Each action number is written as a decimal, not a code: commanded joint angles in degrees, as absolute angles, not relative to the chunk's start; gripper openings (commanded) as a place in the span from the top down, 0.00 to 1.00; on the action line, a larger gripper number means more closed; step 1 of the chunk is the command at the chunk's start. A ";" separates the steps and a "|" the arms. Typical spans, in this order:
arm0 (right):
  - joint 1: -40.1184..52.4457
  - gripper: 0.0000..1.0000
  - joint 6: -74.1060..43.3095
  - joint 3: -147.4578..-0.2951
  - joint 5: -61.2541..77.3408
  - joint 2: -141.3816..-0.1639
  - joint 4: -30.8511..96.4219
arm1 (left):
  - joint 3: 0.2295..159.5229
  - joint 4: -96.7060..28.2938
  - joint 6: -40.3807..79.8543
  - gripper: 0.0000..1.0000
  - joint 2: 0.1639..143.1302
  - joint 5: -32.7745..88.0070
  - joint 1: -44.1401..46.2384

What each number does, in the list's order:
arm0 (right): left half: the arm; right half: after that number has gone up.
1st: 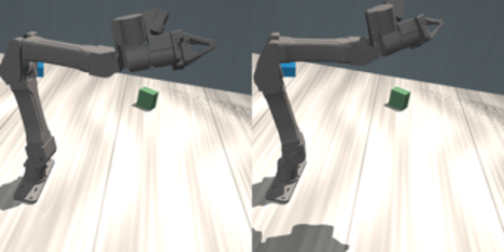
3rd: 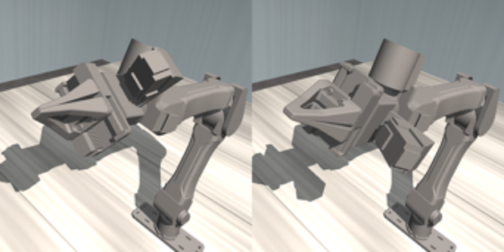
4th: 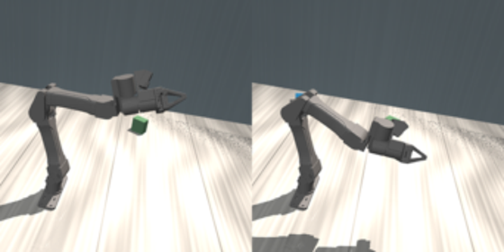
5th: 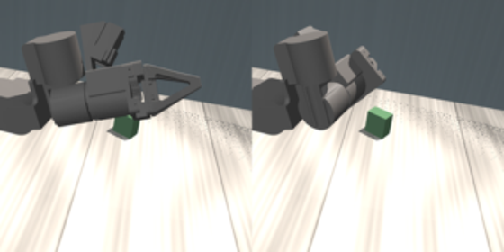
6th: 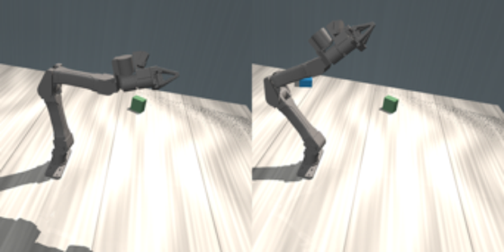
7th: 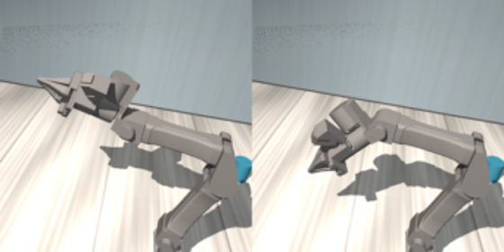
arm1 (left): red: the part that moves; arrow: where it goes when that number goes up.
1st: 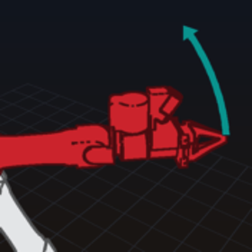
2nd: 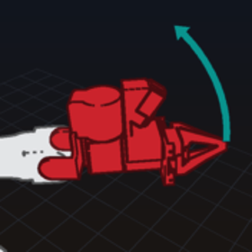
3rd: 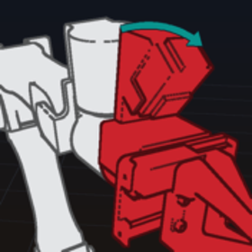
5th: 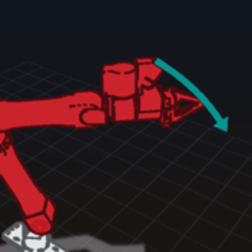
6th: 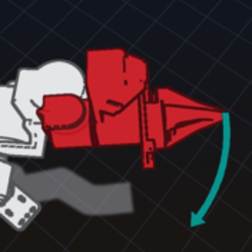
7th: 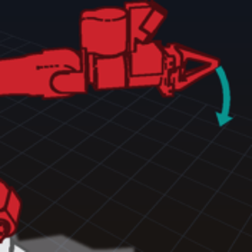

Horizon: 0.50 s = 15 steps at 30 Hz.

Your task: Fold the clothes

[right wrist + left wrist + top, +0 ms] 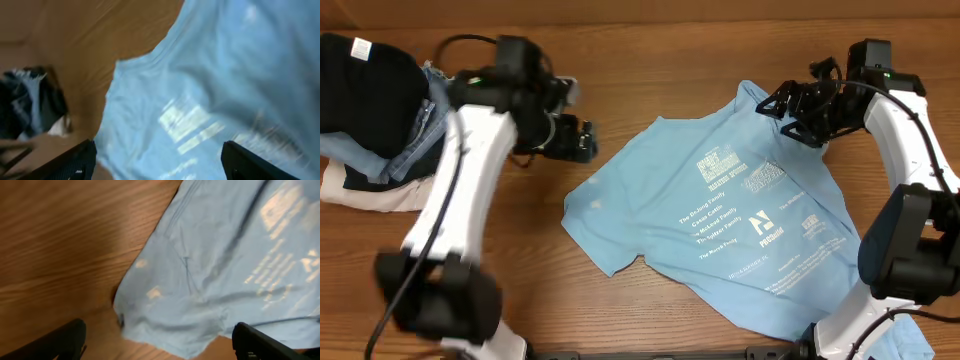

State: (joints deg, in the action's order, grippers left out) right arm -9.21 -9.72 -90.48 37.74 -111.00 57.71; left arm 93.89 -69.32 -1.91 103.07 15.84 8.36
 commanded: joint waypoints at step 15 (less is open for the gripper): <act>-8.99 0.16 -4.03 -91.20 40.97 -89.25 66.76 | 93.54 -64.51 8.14 0.96 129.56 -1.17 13.28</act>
